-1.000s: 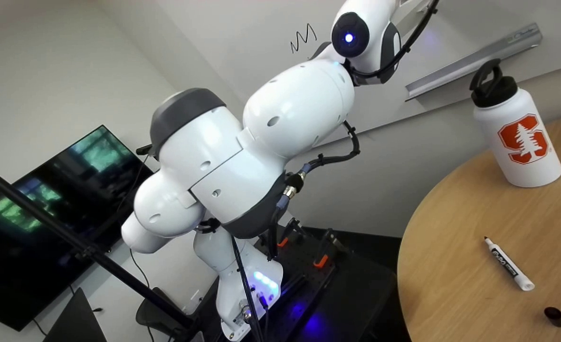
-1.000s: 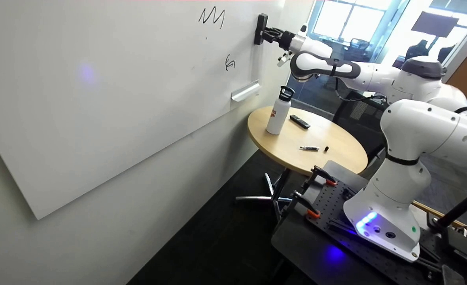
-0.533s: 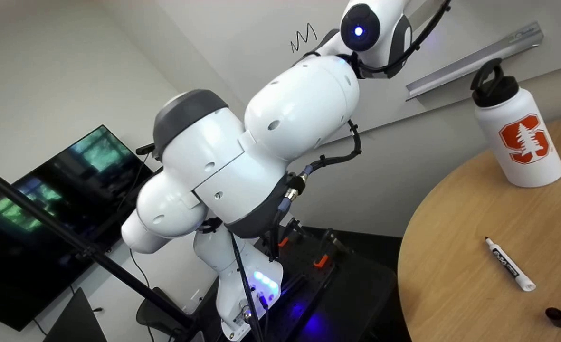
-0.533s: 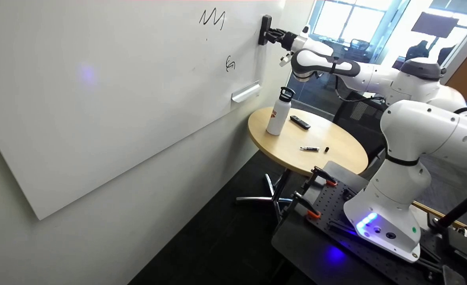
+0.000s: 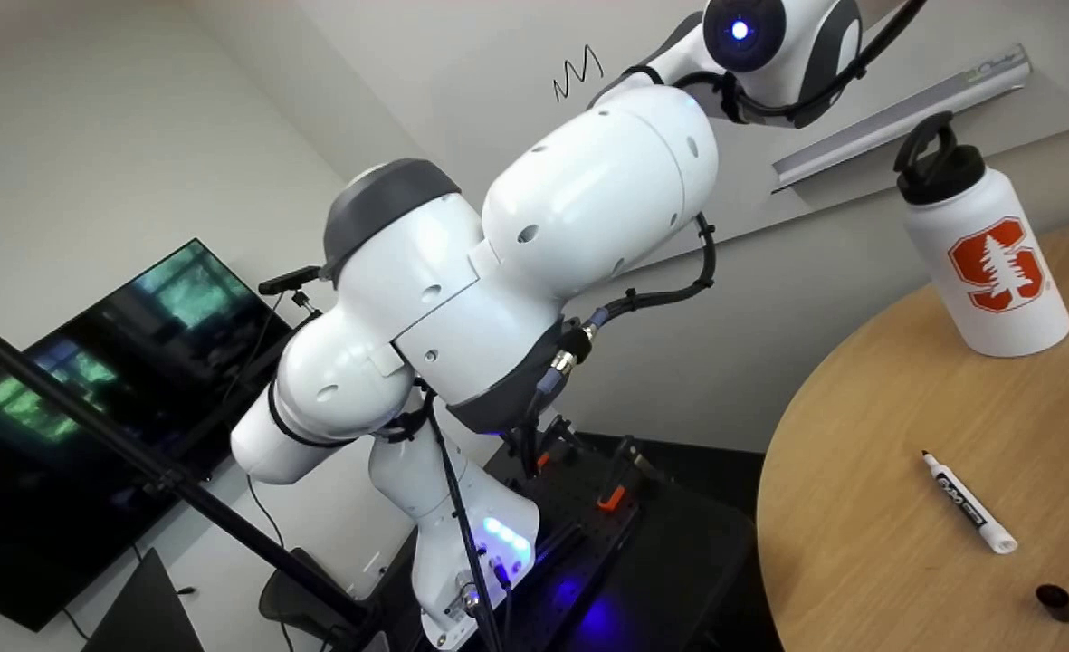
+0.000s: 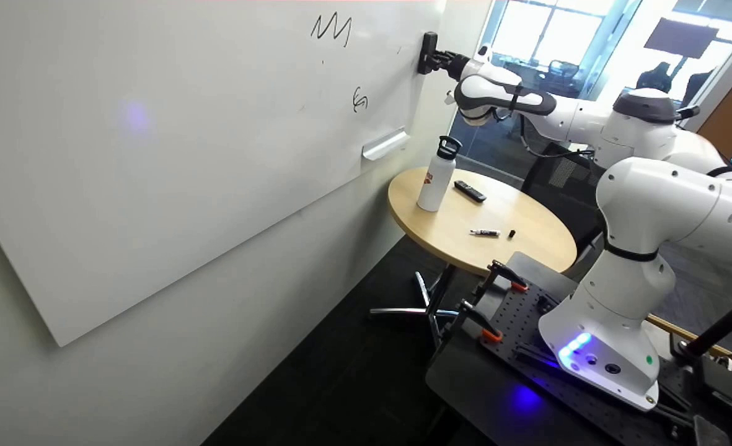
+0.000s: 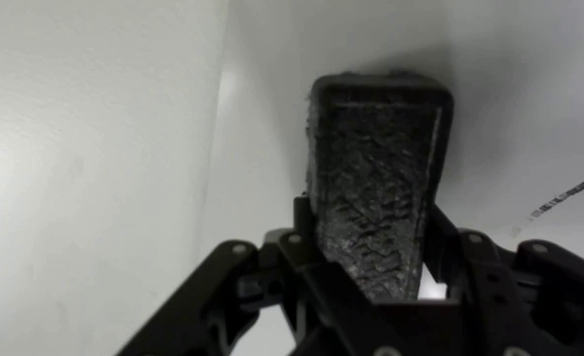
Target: Use the duster to erase the board
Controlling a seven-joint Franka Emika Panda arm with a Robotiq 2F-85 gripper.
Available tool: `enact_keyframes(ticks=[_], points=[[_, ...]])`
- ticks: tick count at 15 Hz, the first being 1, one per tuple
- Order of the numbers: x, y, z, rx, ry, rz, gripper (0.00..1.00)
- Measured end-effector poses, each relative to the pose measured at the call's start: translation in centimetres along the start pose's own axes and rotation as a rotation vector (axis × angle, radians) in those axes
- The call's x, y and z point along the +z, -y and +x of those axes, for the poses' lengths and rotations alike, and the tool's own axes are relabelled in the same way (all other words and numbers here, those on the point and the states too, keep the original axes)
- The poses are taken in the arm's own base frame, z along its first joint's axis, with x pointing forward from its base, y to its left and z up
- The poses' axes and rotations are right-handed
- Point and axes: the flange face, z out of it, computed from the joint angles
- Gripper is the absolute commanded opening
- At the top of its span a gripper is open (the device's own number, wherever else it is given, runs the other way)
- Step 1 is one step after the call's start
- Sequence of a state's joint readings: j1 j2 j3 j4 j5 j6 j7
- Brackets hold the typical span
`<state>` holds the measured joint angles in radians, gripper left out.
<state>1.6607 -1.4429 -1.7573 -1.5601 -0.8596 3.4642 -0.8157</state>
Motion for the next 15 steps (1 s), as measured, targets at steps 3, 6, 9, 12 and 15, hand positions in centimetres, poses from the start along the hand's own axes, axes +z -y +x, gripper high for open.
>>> enact_keyframes(ticks=[3, 6, 9, 12, 15], points=[[0.0, 0.4, 0.0, 0.025, 0.001, 0.004, 0.28], [-0.1, 1.5, 0.2, 0.062, 0.011, 0.030, 0.28], [-1.1, 4.6, 0.4, 0.086, 0.026, 0.105, 0.28], [-2.3, 9.2, 1.1, 0.092, 0.031, 0.209, 0.28], [-3.5, 14.2, 2.1, 0.094, 0.033, 0.317, 0.28]])
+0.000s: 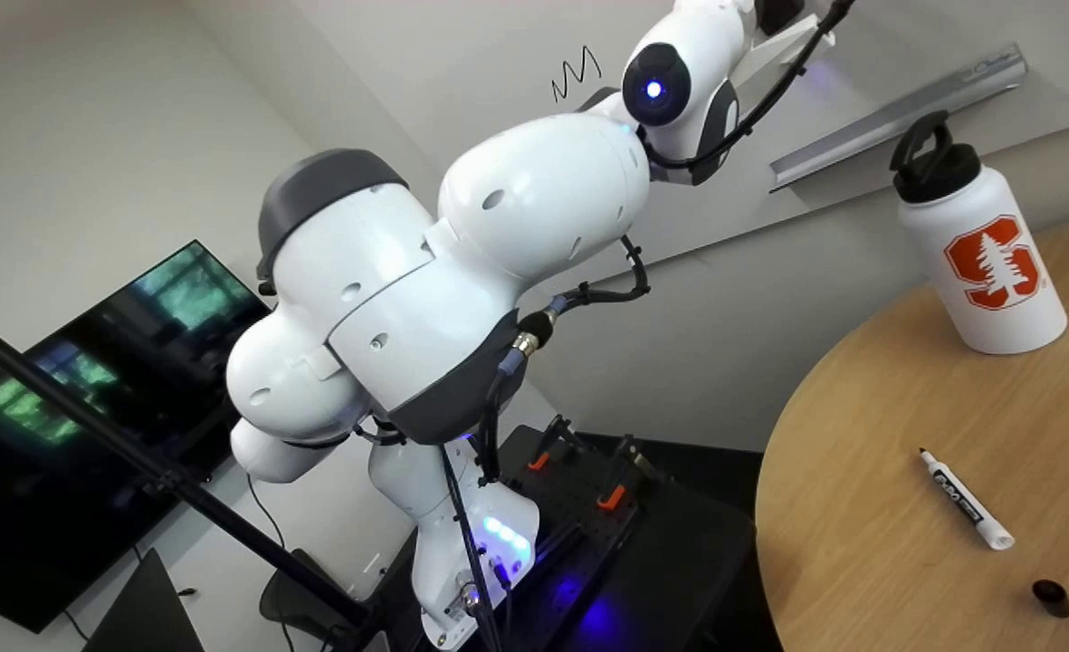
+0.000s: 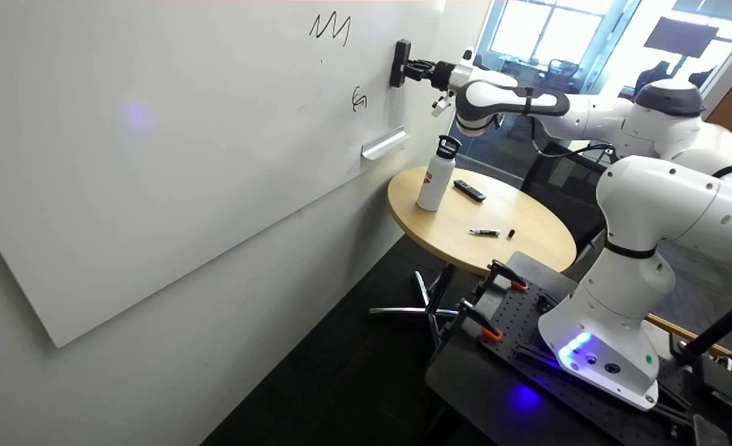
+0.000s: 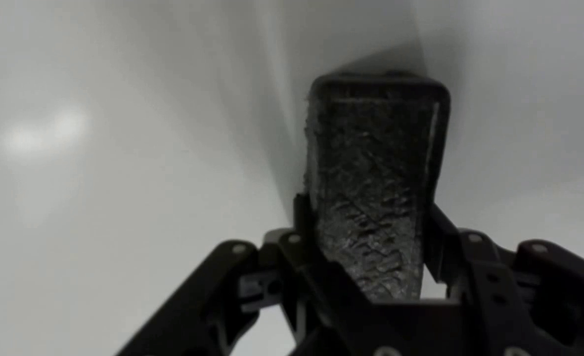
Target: Use the duster to erase the board
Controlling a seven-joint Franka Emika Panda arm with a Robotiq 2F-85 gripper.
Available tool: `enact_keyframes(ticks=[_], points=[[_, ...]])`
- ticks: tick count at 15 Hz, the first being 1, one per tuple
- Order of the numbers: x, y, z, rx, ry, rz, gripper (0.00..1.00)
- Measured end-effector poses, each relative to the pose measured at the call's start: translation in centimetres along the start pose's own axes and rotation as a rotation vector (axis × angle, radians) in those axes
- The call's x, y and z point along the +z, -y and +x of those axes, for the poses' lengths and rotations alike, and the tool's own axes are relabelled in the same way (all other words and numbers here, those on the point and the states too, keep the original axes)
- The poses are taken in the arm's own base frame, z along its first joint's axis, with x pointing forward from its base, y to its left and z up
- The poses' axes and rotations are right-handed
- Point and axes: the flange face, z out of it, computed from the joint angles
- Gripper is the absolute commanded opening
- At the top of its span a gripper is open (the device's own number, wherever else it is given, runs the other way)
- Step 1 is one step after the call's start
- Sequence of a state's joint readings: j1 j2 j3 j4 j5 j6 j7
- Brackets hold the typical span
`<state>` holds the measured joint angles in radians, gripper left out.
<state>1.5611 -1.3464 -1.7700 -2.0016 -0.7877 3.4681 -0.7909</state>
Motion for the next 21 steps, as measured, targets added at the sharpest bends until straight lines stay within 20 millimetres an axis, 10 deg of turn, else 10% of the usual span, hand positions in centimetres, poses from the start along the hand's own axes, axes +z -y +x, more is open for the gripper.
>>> enact_keyframes(ticks=[6, 13, 20, 21], points=[[0.1, 6.3, 3.2, -0.117, 0.040, 0.130, 0.28], [-4.7, 12.2, 14.9, -0.335, 0.168, 0.302, 0.28], [-11.6, 10.0, 17.7, -0.408, 0.452, 0.293, 0.28], [-12.4, 9.4, 17.3, -0.411, 0.492, 0.284, 0.53]])
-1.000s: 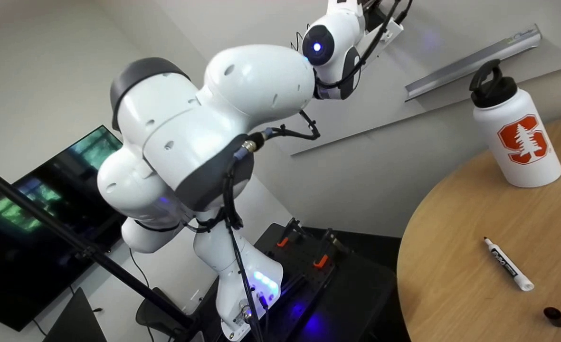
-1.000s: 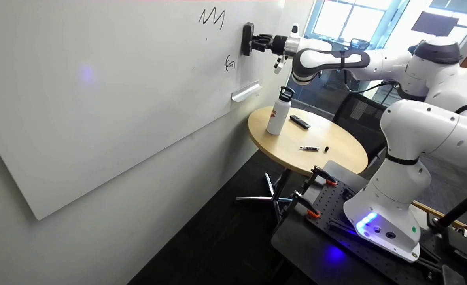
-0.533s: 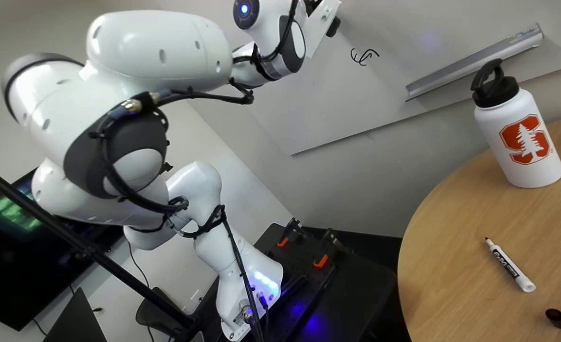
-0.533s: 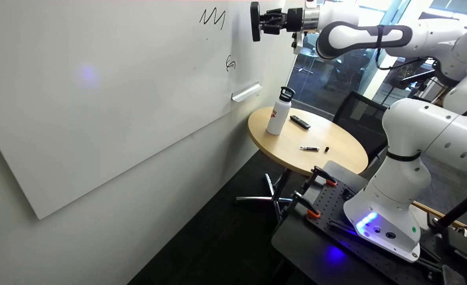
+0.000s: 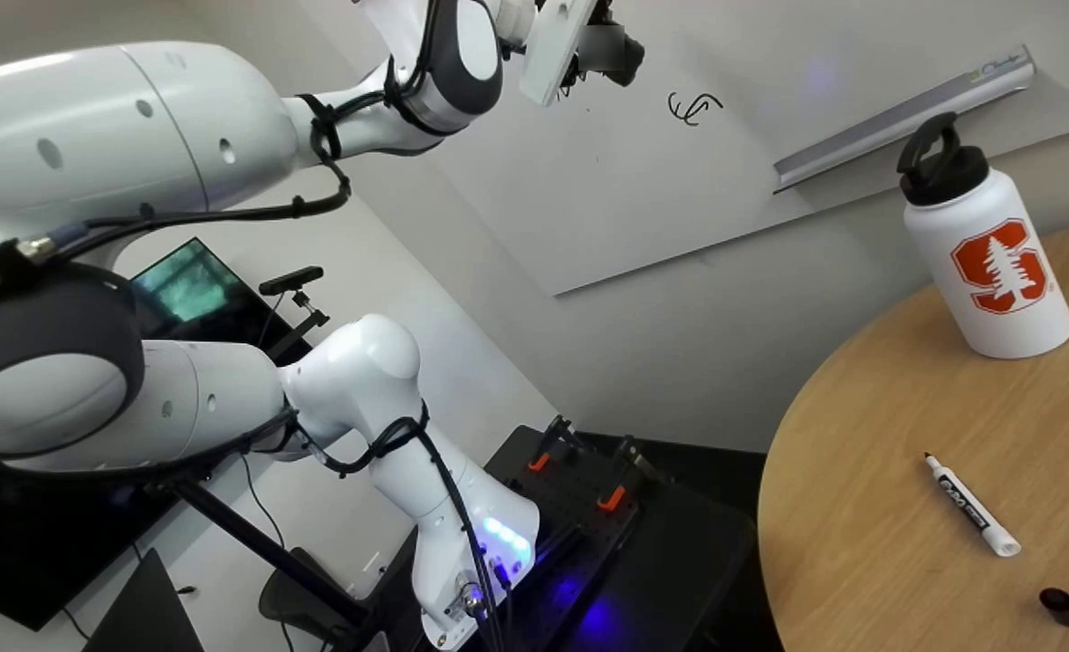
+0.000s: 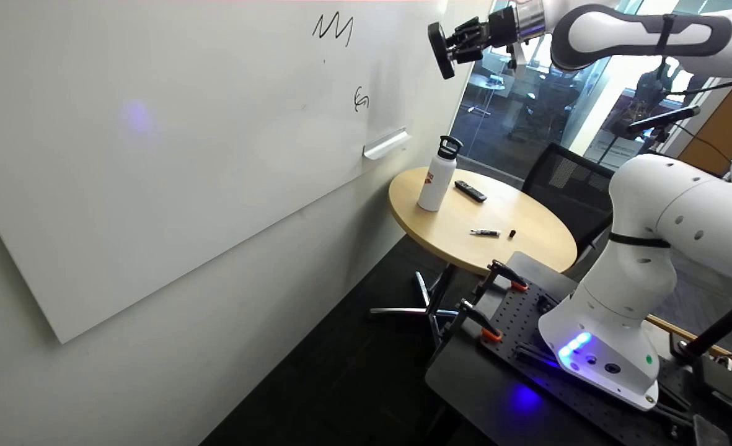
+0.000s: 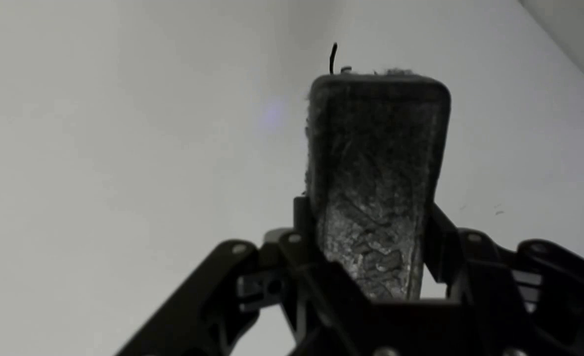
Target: Use the duster to erase the board
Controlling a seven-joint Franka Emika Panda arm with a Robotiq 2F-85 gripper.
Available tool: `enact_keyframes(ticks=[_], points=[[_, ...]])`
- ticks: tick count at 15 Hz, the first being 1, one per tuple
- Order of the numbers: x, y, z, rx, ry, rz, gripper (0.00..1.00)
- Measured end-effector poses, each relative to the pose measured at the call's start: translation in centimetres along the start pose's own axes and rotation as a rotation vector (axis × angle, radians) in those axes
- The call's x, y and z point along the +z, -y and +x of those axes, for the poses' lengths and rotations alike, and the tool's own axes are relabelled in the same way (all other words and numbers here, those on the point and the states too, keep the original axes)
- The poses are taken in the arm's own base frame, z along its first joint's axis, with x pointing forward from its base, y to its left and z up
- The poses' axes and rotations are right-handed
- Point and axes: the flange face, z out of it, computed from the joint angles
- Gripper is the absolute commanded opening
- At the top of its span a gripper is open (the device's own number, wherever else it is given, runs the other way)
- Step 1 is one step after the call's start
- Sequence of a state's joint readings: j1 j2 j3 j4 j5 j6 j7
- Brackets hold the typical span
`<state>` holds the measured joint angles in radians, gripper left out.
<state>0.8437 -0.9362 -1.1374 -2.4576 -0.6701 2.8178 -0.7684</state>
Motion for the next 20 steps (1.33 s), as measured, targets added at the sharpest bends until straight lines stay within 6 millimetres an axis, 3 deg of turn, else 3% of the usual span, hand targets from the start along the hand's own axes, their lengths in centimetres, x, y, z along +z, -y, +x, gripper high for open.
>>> enact_keyframes(ticks=[3, 4, 8, 12, 20], points=[[-0.4, -0.3, -0.6, 0.015, 0.002, 0.002, 0.53], [-0.3, -0.2, -0.5, 0.015, 0.000, 0.006, 0.28], [-0.1, -0.2, -1.3, 0.054, 0.002, 0.030, 0.28], [-0.2, 0.2, -6.1, 0.123, 0.156, 0.091, 0.28], [-1.8, 3.5, -16.2, 0.224, 0.509, 0.202, 0.28]])
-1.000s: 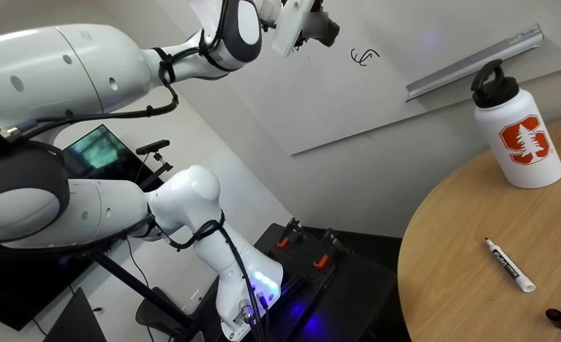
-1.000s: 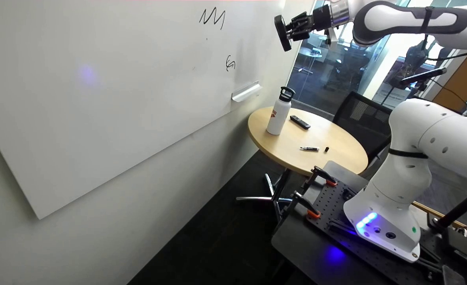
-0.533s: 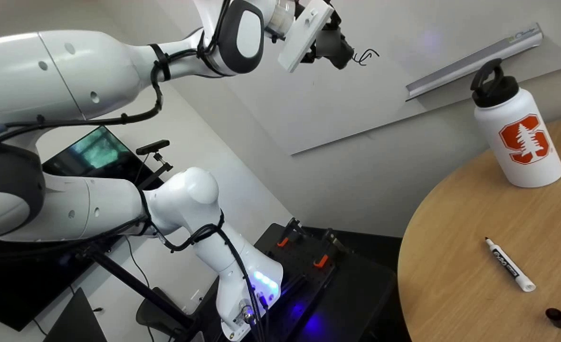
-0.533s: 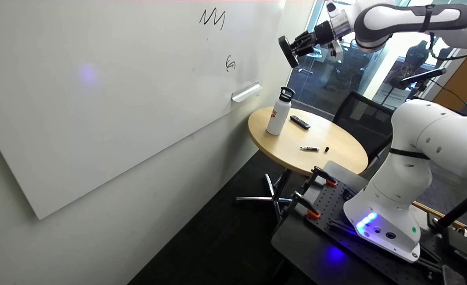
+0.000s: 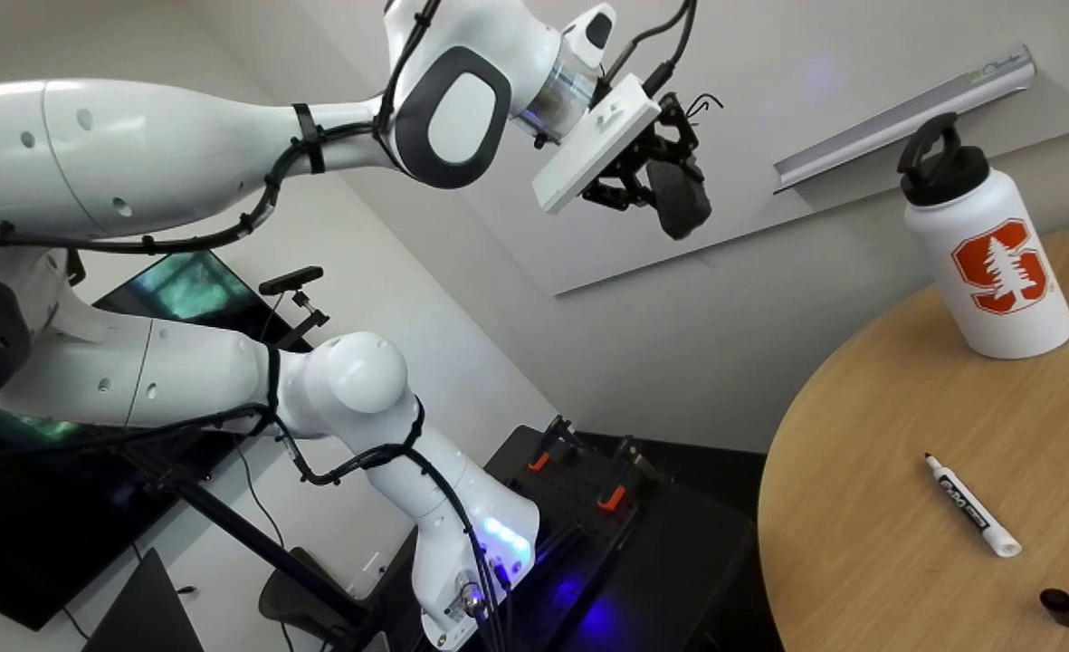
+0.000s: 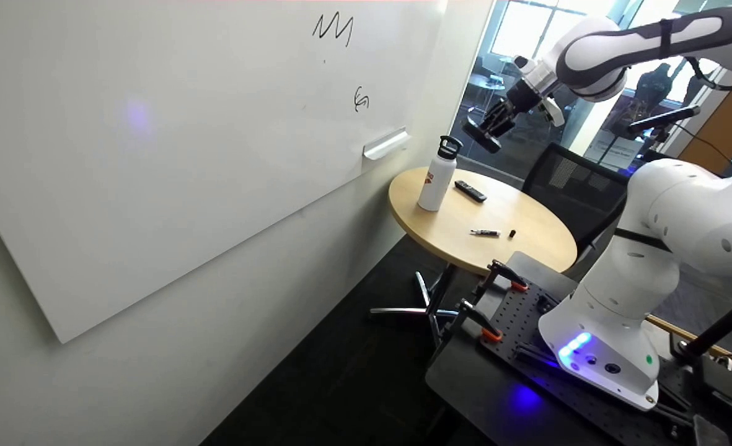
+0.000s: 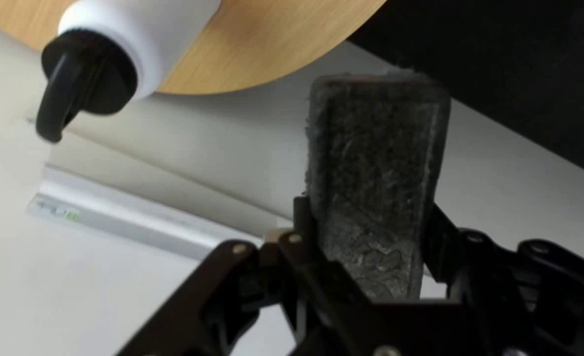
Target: Use the duster to erase the board
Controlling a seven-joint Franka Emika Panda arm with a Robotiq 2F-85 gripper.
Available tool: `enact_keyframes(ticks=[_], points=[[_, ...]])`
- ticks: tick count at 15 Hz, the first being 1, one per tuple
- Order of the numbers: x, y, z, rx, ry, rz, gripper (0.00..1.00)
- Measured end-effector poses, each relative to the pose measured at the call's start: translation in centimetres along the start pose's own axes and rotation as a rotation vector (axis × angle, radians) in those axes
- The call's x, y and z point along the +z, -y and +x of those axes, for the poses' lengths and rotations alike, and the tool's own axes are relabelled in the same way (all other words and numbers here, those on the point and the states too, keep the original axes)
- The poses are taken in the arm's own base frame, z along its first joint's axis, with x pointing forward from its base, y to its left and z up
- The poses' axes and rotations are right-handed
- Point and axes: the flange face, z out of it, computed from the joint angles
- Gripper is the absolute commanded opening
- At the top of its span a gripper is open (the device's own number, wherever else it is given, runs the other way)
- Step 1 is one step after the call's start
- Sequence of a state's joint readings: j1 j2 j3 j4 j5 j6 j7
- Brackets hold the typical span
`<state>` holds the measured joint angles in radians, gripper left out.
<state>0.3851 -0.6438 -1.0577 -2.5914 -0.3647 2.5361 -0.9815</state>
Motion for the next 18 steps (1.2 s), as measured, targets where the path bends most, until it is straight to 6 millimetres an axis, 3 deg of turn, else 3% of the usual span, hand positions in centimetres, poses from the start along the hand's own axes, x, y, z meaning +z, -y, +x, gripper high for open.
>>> enact_keyframes(ticks=[1, 2, 4, 6, 7, 12, 18], points=[[0.8, 0.2, -1.1, 0.015, 0.040, 0.023, 0.28], [1.6, 0.3, -2.1, 0.030, 0.079, 0.038, 0.53], [3.0, 0.6, -3.2, 0.046, 0.157, 0.052, 0.53], [3.8, 0.8, -3.1, 0.040, 0.197, 0.058, 0.53], [4.0, 0.9, -3.0, 0.036, 0.206, 0.061, 0.28], [4.4, 0.8, -3.7, 0.087, 0.203, 0.078, 0.28], [8.4, 1.3, -8.3, 0.186, 0.306, 0.046, 0.28]])
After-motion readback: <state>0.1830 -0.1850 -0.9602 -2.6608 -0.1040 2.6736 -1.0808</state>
